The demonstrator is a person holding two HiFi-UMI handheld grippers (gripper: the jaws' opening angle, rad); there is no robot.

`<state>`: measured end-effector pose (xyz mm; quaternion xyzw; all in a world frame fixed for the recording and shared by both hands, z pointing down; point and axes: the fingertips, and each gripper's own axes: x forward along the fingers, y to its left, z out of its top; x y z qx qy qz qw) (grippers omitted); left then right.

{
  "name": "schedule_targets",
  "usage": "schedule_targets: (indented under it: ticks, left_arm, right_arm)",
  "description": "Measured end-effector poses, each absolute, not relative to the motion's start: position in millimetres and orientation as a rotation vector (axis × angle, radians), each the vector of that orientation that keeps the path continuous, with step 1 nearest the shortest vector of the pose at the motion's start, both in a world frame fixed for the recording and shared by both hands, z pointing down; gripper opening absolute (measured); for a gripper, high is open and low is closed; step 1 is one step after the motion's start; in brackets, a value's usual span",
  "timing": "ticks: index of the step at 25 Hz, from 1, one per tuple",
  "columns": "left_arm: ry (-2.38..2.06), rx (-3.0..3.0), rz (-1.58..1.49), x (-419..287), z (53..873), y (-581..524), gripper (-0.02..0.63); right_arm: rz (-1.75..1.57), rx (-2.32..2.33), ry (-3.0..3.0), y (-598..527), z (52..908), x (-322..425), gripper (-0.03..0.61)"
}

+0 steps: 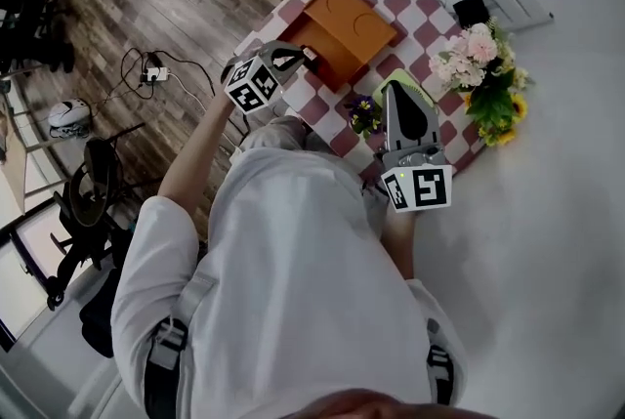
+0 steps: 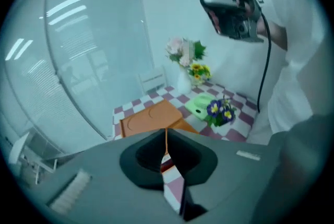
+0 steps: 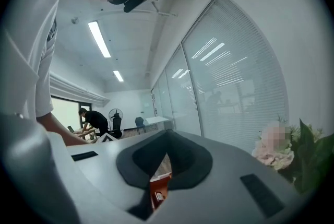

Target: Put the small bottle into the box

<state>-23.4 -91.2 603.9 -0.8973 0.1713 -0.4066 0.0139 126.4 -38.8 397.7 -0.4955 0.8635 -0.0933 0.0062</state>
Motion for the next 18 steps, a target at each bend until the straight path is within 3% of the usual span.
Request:
schedule_targets:
  ticks: [8,18]
  left_arm:
    - [1.075,-2.876,-0.645,-56,471,-68,0.002]
    - [1.358,-2.763,-0.124,-107,368,-46,0.002]
  right_arm:
    - [-0.230,-1.342,2.816,-50,382,76,0.002]
    - [-0.145,-1.288,2.841,-48,359,28,0.002]
